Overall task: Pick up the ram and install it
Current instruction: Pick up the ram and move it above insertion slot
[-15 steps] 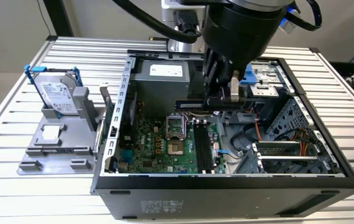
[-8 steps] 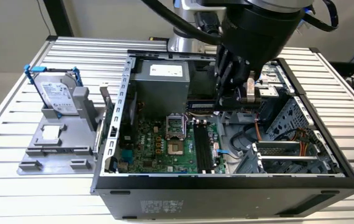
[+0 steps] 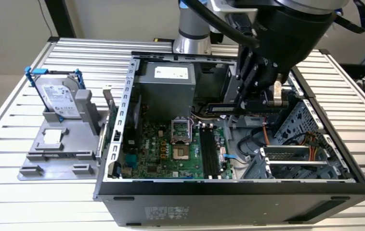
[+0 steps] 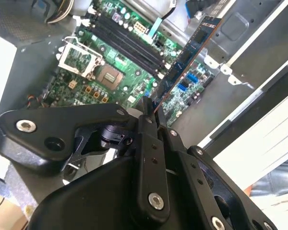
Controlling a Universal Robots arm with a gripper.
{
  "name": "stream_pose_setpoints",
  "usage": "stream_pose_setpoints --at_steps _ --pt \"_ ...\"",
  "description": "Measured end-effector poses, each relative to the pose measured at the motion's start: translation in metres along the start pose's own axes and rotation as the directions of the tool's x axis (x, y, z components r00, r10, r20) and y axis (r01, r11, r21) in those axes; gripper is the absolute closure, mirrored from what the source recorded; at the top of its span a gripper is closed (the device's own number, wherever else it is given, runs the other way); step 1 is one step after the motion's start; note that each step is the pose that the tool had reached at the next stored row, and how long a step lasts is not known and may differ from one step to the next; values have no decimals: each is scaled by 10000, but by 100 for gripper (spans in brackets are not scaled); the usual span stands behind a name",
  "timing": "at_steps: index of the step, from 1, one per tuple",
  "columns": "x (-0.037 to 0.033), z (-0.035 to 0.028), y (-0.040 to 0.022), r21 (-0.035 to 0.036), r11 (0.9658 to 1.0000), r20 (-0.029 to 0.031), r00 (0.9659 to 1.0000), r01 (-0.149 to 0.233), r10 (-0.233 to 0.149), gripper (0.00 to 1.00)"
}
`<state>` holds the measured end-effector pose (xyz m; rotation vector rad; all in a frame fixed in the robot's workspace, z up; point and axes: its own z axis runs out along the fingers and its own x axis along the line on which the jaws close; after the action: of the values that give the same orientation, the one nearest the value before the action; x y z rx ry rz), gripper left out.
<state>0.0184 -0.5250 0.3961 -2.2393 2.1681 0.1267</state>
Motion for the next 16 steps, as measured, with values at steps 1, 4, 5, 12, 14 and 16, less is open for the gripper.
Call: stream_pose_setpoints --at_steps 1,4,5,12,14,16 --pt "1 -1 -23 0 10000 -1 10000 1 -1 100" --pt "2 -2 -67 1 10000 1 10000 1 -1 100" --pt "2 -2 -69 0 10000 1 10000 1 -1 100" --pt "2 -3 -74 0 10000 1 10000 0 0 100" --pt "-8 -2 -75 0 10000 1 10000 1 -1 100" --pt "-41 0 -75 1 10000 0 10000 0 0 100"
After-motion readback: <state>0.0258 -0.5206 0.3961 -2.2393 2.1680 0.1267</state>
